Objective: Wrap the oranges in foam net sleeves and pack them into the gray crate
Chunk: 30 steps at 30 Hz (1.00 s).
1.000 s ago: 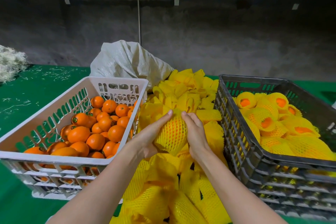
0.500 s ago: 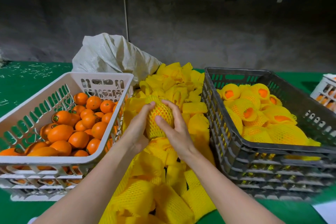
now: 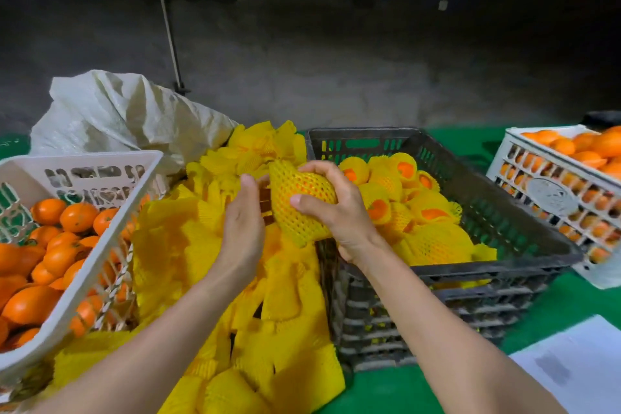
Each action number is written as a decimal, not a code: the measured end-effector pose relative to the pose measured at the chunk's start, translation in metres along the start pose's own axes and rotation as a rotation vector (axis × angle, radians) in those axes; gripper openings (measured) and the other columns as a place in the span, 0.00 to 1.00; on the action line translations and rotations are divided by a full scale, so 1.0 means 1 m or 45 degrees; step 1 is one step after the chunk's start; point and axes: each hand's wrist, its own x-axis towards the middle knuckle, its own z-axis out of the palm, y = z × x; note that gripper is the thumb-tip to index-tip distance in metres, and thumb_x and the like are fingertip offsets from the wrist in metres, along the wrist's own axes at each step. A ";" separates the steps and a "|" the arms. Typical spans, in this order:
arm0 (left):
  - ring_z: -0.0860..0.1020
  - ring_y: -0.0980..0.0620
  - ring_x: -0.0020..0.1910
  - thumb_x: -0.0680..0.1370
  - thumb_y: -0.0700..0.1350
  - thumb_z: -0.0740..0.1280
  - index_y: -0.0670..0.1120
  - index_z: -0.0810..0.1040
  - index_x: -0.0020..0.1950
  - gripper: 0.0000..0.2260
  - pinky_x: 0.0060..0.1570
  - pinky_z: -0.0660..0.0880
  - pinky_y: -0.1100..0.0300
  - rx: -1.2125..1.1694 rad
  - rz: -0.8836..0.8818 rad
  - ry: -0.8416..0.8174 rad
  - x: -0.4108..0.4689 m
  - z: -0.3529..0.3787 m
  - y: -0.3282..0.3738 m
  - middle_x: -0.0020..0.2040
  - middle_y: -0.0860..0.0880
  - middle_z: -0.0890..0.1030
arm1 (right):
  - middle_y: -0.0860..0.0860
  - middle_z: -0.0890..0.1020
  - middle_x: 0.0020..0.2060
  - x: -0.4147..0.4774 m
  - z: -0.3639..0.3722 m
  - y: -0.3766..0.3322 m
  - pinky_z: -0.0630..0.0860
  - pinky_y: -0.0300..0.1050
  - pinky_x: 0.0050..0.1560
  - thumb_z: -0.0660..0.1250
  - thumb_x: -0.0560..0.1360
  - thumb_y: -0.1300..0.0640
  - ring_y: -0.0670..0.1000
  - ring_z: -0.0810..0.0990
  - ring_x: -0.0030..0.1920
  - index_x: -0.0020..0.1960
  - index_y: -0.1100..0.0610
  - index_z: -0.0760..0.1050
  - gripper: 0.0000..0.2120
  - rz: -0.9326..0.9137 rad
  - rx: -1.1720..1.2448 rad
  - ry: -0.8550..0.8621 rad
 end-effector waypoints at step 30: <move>0.75 0.61 0.33 0.79 0.43 0.65 0.46 0.80 0.45 0.06 0.31 0.68 0.71 0.807 0.255 -0.651 0.022 0.102 -0.043 0.38 0.55 0.78 | 0.58 0.62 0.71 0.068 -0.158 0.044 0.60 0.65 0.67 0.63 0.77 0.51 0.64 0.59 0.71 0.70 0.54 0.64 0.23 0.696 -1.437 0.087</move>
